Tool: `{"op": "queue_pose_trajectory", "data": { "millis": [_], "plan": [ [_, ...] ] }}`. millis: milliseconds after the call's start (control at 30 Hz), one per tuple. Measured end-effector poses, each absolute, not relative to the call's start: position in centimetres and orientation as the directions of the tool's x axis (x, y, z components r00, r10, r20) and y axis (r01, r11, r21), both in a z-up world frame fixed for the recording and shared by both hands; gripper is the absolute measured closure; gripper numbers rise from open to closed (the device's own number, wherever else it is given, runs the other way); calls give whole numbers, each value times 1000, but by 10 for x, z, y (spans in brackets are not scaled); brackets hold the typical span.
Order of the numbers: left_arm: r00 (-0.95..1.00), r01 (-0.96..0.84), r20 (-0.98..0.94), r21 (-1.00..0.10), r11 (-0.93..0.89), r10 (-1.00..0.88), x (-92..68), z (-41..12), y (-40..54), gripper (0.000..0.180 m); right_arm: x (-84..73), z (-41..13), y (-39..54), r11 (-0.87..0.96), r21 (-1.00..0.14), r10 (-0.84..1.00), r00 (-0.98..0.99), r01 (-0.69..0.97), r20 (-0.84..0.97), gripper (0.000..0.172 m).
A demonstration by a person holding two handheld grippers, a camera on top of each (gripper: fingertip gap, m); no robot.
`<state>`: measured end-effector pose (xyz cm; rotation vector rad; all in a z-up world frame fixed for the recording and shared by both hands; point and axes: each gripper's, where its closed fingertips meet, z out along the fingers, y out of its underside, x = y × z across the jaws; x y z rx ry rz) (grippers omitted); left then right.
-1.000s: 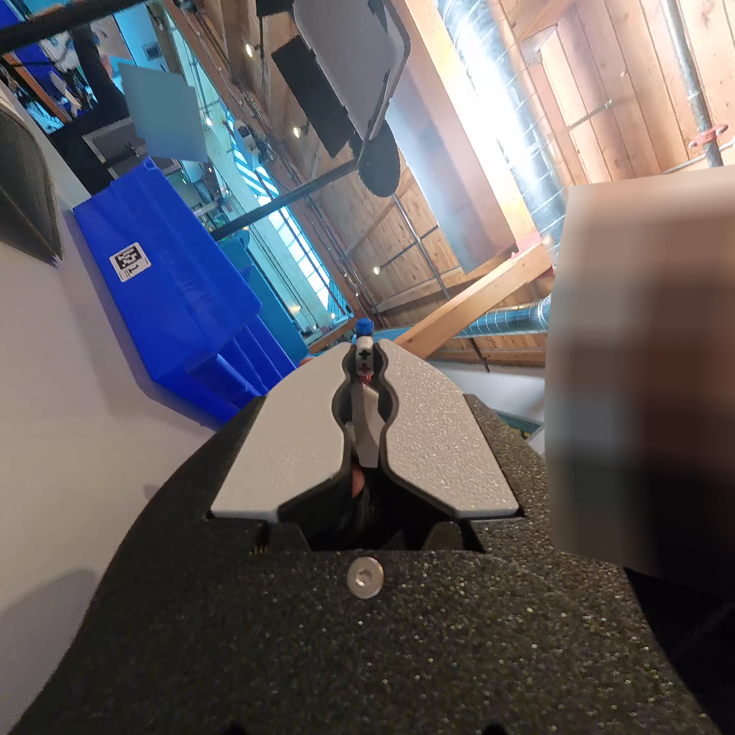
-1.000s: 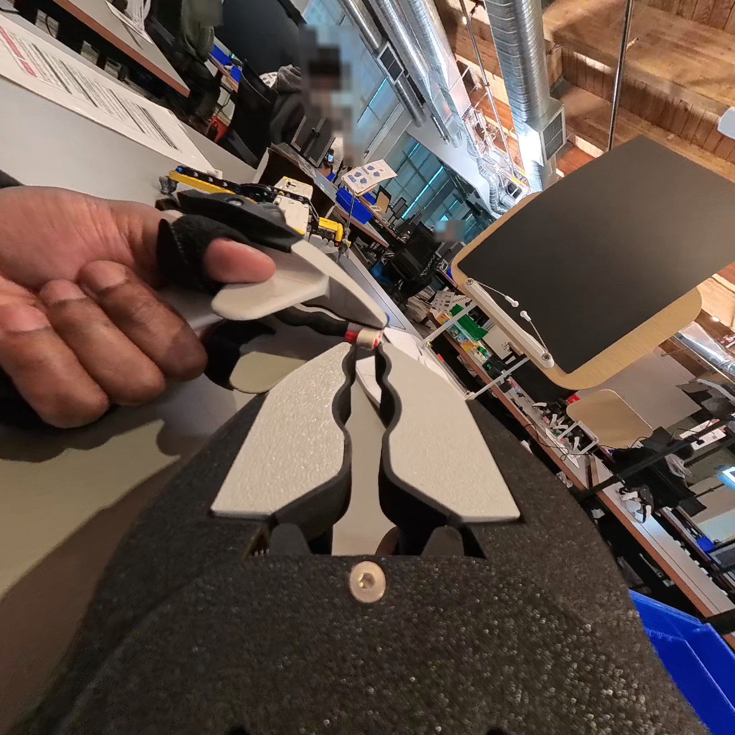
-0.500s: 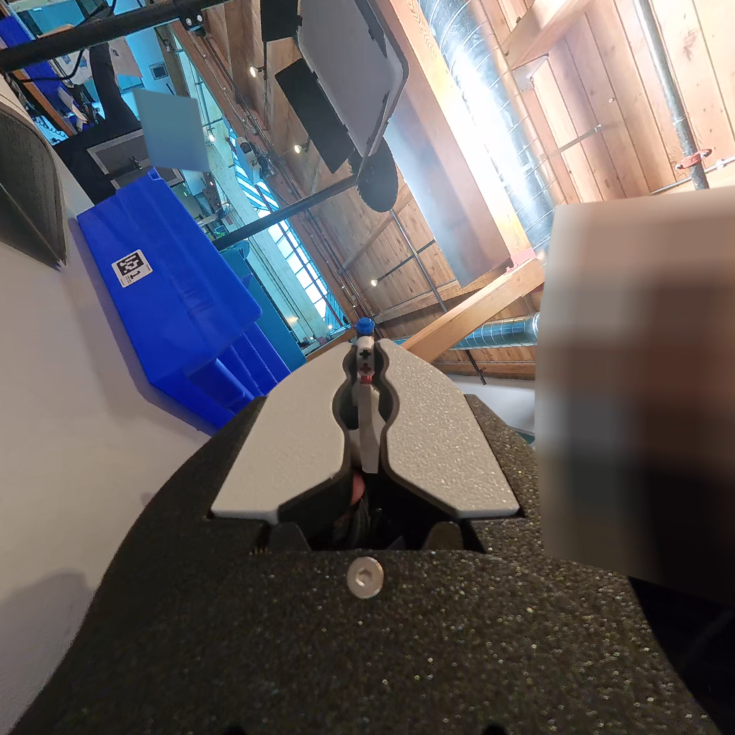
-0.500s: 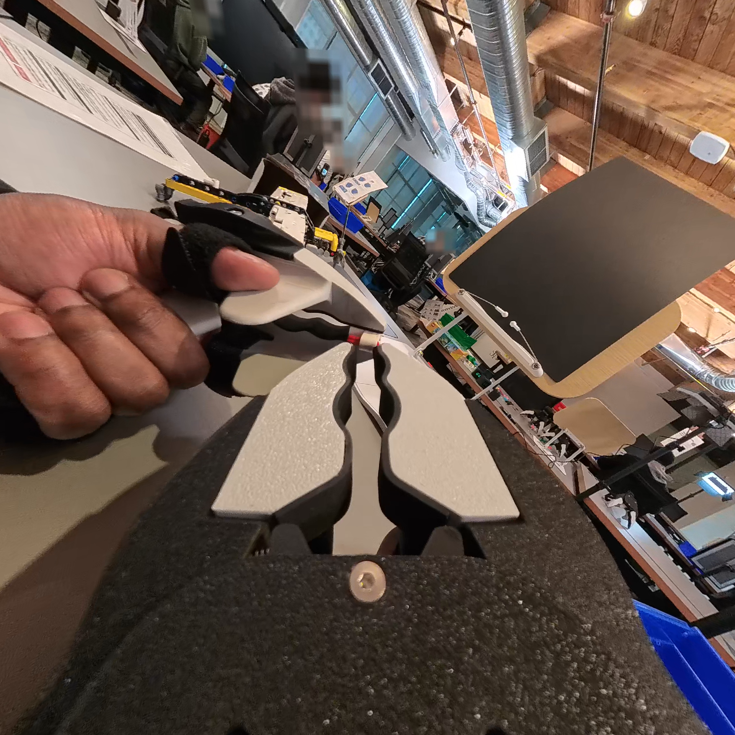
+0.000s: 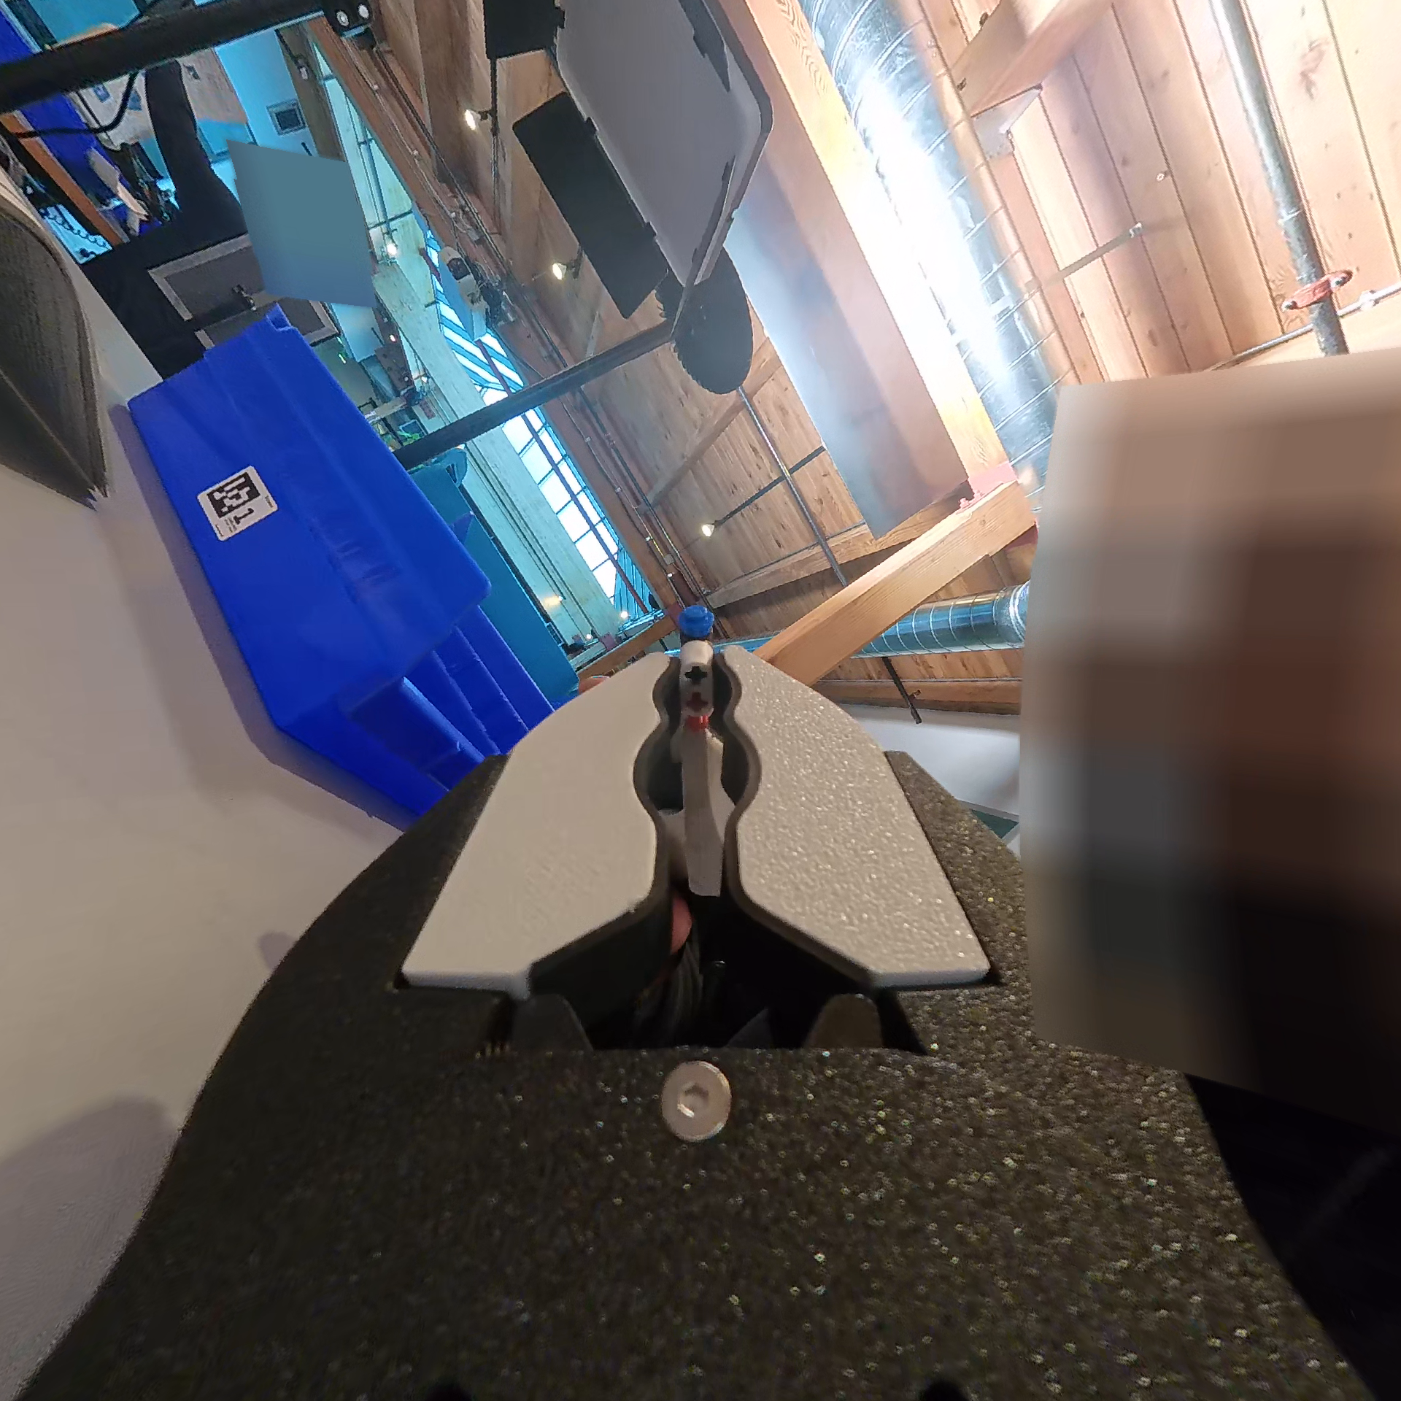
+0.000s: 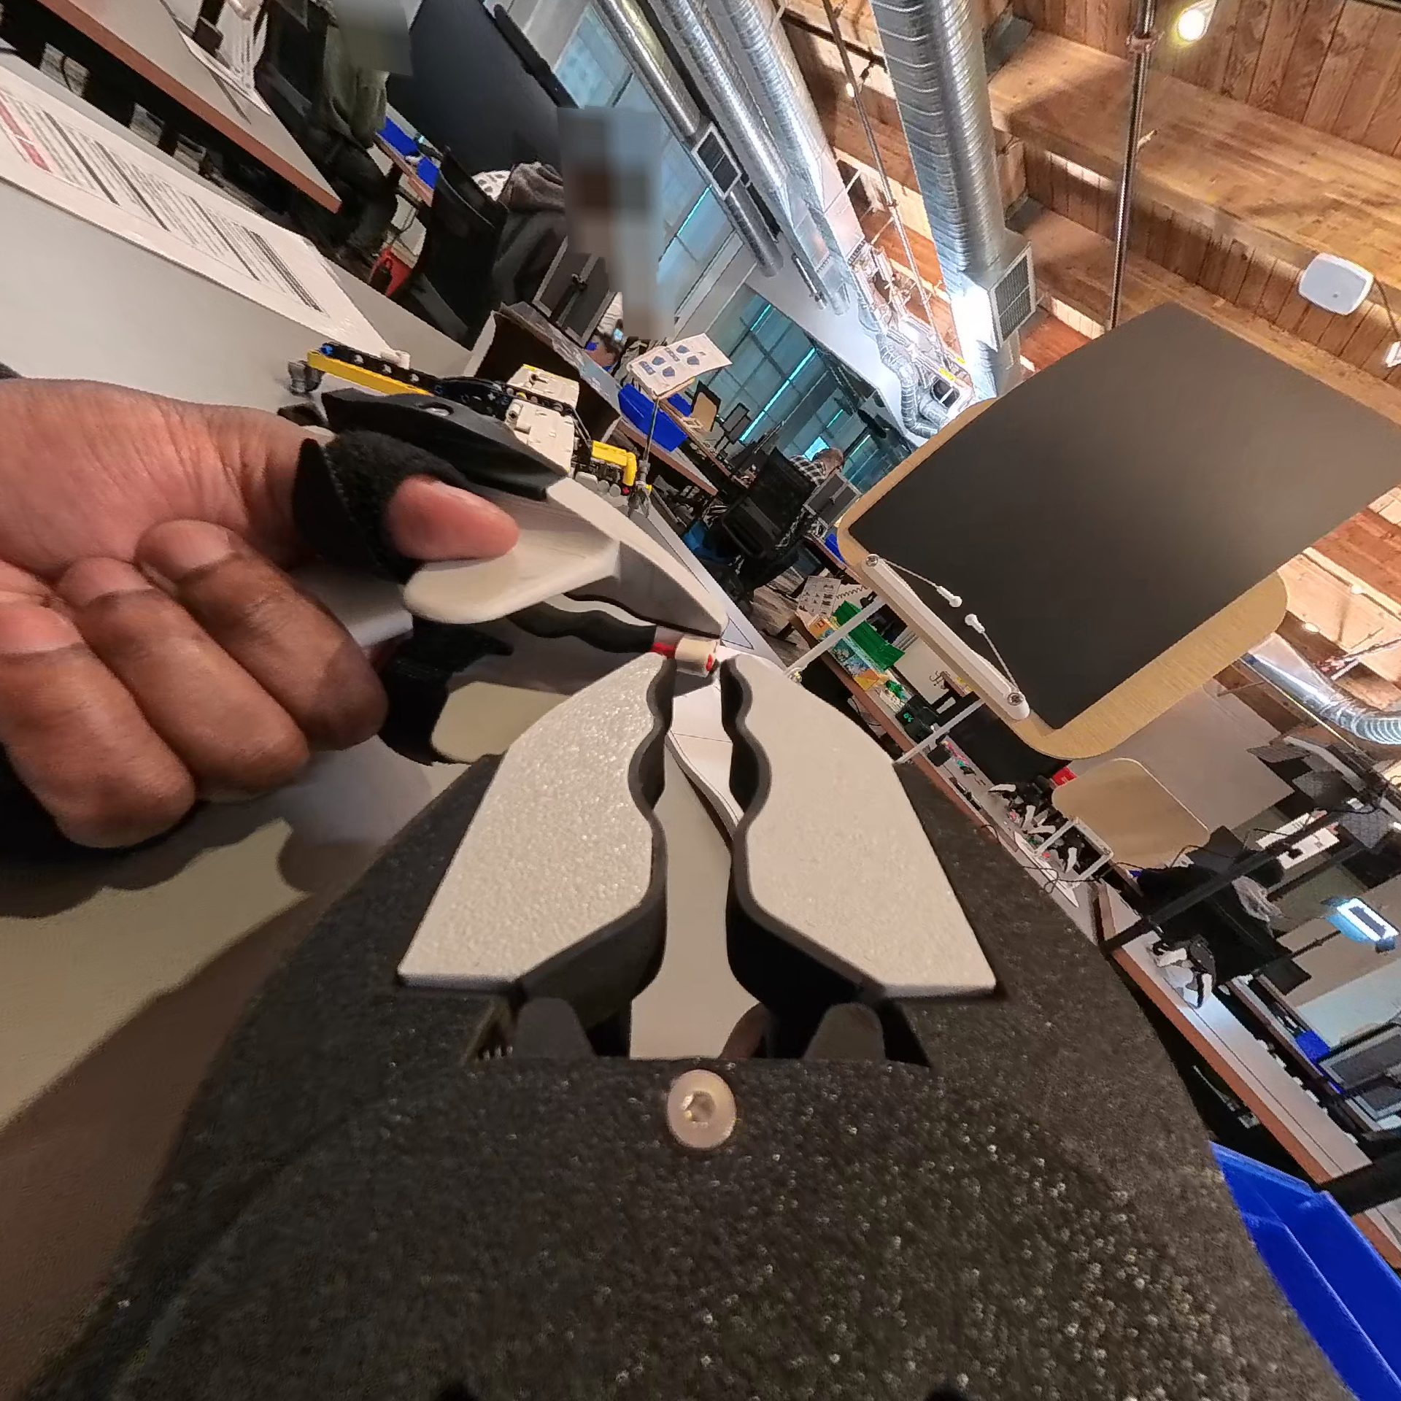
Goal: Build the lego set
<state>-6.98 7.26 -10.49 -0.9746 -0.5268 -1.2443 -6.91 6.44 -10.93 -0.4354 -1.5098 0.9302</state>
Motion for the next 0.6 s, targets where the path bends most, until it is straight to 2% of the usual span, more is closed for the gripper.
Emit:
{"op": "queue_pose_trajectory", "data": {
  "millis": [600],
  "plan": [
    [312,937,799,-349,25,-515,-67,-106,75,173,-69,-112,64,606,-758,730,-210,-240,650,163]
  ]
}}
